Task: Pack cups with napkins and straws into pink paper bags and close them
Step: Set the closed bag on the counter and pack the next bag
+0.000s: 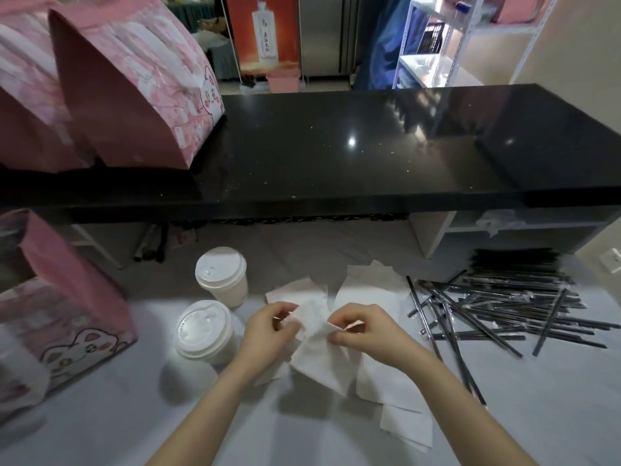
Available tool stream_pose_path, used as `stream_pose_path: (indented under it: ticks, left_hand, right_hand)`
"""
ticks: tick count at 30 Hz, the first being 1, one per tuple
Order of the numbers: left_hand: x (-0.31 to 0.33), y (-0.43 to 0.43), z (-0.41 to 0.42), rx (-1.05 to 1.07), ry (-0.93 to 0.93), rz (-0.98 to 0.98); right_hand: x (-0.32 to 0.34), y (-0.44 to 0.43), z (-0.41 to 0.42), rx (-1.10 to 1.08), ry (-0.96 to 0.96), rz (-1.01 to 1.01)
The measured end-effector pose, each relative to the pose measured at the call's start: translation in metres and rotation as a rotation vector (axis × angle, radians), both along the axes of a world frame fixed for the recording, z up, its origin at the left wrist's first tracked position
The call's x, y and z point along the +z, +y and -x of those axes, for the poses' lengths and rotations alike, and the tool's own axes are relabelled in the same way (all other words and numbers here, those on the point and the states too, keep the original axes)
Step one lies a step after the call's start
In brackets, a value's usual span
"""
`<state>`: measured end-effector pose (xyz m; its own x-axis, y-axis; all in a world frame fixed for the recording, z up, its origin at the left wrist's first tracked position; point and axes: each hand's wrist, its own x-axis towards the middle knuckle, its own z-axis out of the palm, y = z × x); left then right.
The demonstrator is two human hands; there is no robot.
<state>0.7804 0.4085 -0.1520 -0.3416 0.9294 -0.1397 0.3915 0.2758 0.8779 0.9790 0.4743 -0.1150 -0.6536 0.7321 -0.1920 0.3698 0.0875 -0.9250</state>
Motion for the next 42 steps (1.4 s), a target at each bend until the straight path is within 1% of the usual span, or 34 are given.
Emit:
stream_pose_path:
  ticks: [2,4,7,10,13,15,18,20,21,23,25,27,30,34,37,41,42]
  left_hand:
    - [0.005,-0.006,0.000,-0.044,-0.117,-0.014]
    - [0.012,-0.012,-0.001,-0.061,-0.229,-0.004]
    - [0.020,-0.021,-0.001,-0.120,-0.303,-0.022]
    - [0.034,-0.030,-0.001,-0.122,-0.350,-0.060]
    - [0.050,-0.042,0.004,-0.019,-0.319,-0.152]
    - [0.064,-0.053,0.012,0.081,-0.228,-0.228]
    - [0.085,-0.073,0.025,0.224,-0.039,-0.349]
    - [0.099,-0.084,0.034,0.282,0.031,-0.395]
    - [0.105,-0.088,0.038,0.299,0.029,-0.404]
    - [0.116,-0.095,0.049,0.316,-0.039,-0.396]
    - [0.127,-0.103,0.063,0.288,-0.181,-0.366]
    - [0.137,-0.113,0.082,0.218,-0.333,-0.375]
    - [0.147,-0.133,0.118,0.185,-0.441,-0.429]
    - [0.156,-0.163,0.173,0.263,-0.385,-0.485]
    - [0.164,-0.184,0.215,0.283,-0.372,-0.538]
    - [0.173,-0.204,0.270,0.266,-0.293,-0.580]
    - [0.174,-0.208,0.282,0.257,-0.270,-0.578]
  right_hand:
    - [-0.009,-0.001,0.004,-0.037,-0.059,-0.018]
    - [-0.015,-0.004,0.006,-0.055,-0.061,0.016]
    - [-0.018,-0.009,0.010,-0.040,0.061,0.111]
    - [-0.013,-0.013,0.016,-0.086,0.086,0.041]
    - [0.005,-0.013,0.021,-0.179,0.144,-0.053]
    - [0.027,-0.014,0.026,-0.198,0.203,-0.084]
    - [0.062,-0.019,0.042,-0.153,0.256,-0.125]
    - [0.083,-0.026,0.059,-0.132,0.285,-0.152]
    - [0.092,-0.029,0.068,-0.123,0.305,-0.164]
    - [0.106,-0.037,0.090,-0.101,0.329,-0.183]
    - [0.117,-0.047,0.113,-0.064,0.346,-0.181]
    - [0.125,-0.060,0.140,-0.019,0.376,-0.156]
    - [0.134,-0.084,0.183,0.038,0.402,-0.123]
    - [0.139,-0.118,0.241,0.071,0.406,-0.162]
    - [0.145,-0.137,0.283,0.050,0.427,-0.204]
    - [0.153,-0.158,0.334,0.191,0.410,-0.147]
    - [0.156,-0.162,0.345,0.194,0.404,-0.160]
